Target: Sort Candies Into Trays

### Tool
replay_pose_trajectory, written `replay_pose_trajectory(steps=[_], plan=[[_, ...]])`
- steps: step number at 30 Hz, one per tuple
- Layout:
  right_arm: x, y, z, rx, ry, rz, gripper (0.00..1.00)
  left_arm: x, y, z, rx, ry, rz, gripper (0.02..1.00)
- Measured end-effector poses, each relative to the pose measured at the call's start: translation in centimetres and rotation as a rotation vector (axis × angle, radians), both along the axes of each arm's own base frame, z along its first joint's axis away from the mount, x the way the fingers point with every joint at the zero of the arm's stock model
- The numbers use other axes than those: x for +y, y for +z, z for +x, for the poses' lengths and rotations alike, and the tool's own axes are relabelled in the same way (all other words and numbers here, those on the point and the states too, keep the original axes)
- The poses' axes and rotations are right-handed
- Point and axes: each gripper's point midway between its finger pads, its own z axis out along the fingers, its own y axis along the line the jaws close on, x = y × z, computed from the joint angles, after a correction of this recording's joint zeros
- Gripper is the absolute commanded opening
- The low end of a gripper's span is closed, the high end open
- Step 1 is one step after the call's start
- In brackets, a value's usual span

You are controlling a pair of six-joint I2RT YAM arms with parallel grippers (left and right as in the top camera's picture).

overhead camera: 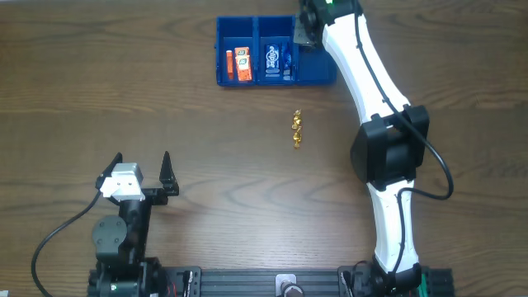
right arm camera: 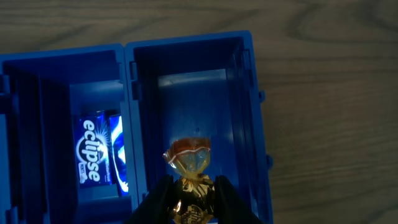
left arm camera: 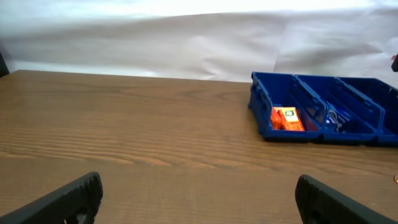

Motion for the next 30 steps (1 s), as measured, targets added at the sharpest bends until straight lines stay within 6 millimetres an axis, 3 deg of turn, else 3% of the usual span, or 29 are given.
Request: replay_pose_trajectory(steps=[8,12,14,30], plan=[[-0.4,-1.0,0.2,0.016,-0.008,-0.005,0.222,0.0,0.0,0.0,0.001,0.0,0.0,0.998],[-0.7,-1.0,0.4,0.012,-0.008,-0.007,0.542,0.0,0.0,0.0,0.0,0.0,0.0,0.996],[-0.6,-1.0,0.4,0.012,-0.001,-0.009,0.599,0.0,0.0,0.0,0.0,0.0,0.0,0.998],[-0.8,-1.2,0.1,0.028,-0.003,-0.013,0.654,0.0,0.0,0.0,0.001,0.0,0.0,0.998]])
